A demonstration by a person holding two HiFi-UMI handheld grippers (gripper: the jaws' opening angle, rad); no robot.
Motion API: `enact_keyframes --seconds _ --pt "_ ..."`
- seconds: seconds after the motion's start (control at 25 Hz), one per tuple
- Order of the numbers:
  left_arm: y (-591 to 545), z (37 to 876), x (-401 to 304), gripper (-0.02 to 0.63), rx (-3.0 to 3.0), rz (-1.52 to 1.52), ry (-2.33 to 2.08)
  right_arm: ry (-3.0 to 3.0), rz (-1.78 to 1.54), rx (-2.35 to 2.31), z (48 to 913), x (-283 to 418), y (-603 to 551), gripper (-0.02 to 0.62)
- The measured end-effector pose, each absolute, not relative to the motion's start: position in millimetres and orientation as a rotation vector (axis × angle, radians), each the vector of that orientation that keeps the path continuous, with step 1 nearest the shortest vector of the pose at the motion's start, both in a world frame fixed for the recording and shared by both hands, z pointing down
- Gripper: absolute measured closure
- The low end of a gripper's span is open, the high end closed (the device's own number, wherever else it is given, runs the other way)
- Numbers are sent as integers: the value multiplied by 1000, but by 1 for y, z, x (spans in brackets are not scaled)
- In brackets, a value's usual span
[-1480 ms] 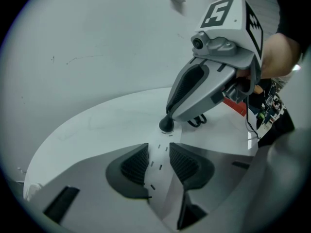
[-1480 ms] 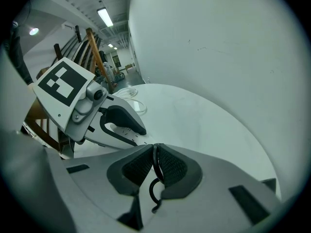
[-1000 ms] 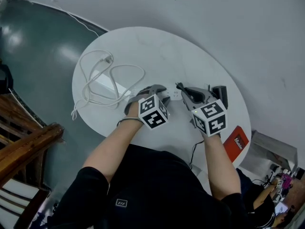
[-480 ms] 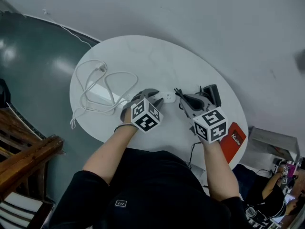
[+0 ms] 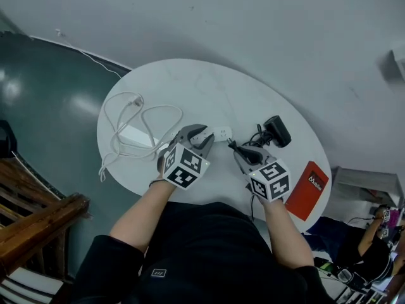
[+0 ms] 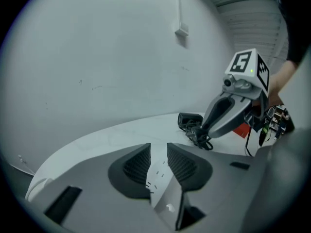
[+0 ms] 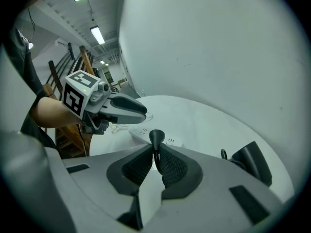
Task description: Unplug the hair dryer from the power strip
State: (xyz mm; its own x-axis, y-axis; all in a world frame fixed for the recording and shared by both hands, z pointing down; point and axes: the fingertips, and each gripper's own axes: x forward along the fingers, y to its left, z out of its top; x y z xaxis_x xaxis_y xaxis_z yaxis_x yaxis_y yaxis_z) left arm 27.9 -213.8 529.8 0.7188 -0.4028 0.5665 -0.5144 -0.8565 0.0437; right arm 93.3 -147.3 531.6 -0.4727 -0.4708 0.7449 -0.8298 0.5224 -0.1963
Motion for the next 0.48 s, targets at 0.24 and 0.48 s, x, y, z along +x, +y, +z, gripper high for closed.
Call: enact_keyframes --seconds 0.24,0.48 --pt "-211 499 24 500 2695 650 -776 -2127 794 1061 549 89 -139 534" --pt "-196 483 28 505 2675 612 -815 -2152 783 1049 560 83 -140 535"
